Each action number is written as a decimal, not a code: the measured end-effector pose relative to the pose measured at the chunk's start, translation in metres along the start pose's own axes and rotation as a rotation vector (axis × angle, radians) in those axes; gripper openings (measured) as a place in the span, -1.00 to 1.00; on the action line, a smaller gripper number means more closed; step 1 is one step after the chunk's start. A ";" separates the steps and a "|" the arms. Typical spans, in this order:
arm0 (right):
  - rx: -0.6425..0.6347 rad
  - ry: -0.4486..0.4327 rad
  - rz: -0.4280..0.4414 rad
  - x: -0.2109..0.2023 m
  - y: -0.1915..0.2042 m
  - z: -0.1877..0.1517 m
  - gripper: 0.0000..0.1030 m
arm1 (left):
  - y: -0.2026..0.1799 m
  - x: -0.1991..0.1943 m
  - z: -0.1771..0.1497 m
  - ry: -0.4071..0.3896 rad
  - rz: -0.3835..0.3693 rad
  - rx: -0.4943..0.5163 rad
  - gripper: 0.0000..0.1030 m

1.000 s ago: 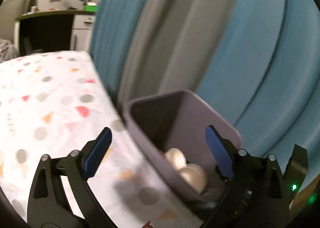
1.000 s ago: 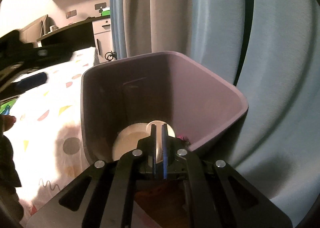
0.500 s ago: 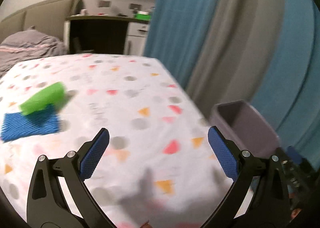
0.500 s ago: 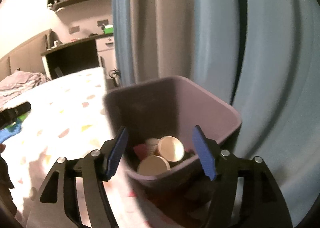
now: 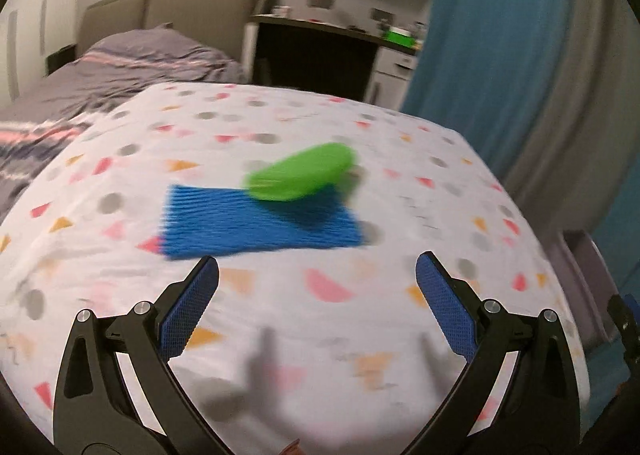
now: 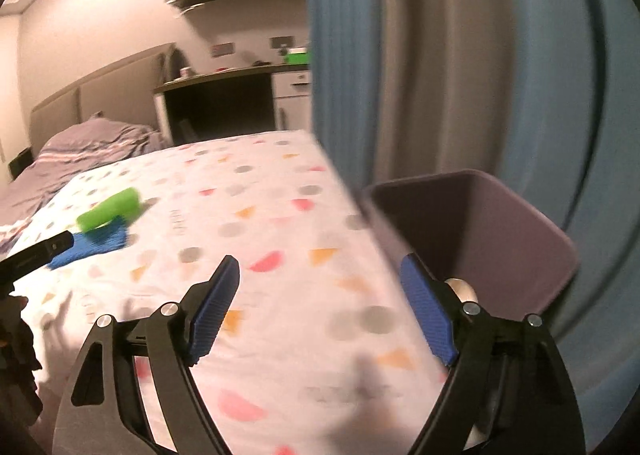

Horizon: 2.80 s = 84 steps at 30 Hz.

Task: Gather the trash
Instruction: 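Move both tools back from the bin toward the blue and green mesh, then grasp the green mesh sleeve with the right tool while the left tool grasps the blue mesh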

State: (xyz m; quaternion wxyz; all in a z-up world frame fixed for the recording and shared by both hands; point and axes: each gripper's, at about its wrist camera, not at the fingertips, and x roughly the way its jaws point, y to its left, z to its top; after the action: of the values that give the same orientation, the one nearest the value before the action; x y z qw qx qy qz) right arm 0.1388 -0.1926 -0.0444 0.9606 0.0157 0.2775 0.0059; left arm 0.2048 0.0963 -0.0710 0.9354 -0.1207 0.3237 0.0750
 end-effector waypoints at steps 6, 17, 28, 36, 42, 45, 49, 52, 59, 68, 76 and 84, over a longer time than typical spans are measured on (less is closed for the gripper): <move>-0.062 0.018 0.081 0.011 0.059 0.001 0.56 | 0.052 -0.003 0.010 -0.011 0.069 -0.051 0.89; -0.199 0.032 0.208 0.045 0.168 0.006 0.56 | 0.112 0.006 0.025 -0.038 0.157 -0.140 0.89; -0.288 0.055 0.267 0.092 0.262 0.016 0.56 | 0.143 0.026 0.038 -0.056 0.201 -0.216 0.89; -0.300 0.128 0.266 0.124 0.291 0.024 0.07 | 0.152 0.024 0.036 -0.069 0.171 -0.254 0.89; -0.313 0.151 0.260 0.130 0.295 0.024 -0.85 | 0.143 0.028 0.036 -0.049 0.135 -0.214 0.89; -0.301 0.120 0.249 0.124 0.285 0.025 -0.92 | 0.137 0.031 0.035 -0.031 0.119 -0.189 0.89; -0.249 0.092 0.247 0.113 0.262 0.030 -0.93 | 0.122 0.035 0.034 -0.003 0.106 -0.135 0.89; -0.220 0.068 0.245 0.101 0.243 0.033 -0.93 | 0.107 0.041 0.033 0.025 0.092 -0.090 0.89; -0.197 0.025 0.226 0.071 0.197 0.029 -0.94 | 0.084 0.065 0.030 0.122 0.058 -0.039 0.89; -0.141 0.021 0.224 0.043 0.144 0.019 -0.94 | 0.056 0.088 0.028 0.208 0.102 0.049 0.54; -0.115 0.033 0.226 0.034 0.122 0.011 -0.94 | 0.032 0.083 0.023 0.198 0.088 0.144 -0.56; -0.119 0.091 0.250 0.035 0.106 0.001 -0.72 | 0.023 0.072 0.018 0.168 0.040 0.132 -0.74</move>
State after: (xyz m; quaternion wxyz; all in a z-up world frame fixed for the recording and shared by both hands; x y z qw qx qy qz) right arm 0.1691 -0.0856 -0.0583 0.9380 -0.0073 0.3160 0.1425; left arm 0.2661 0.1283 -0.1062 0.9093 -0.0580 0.4074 0.0617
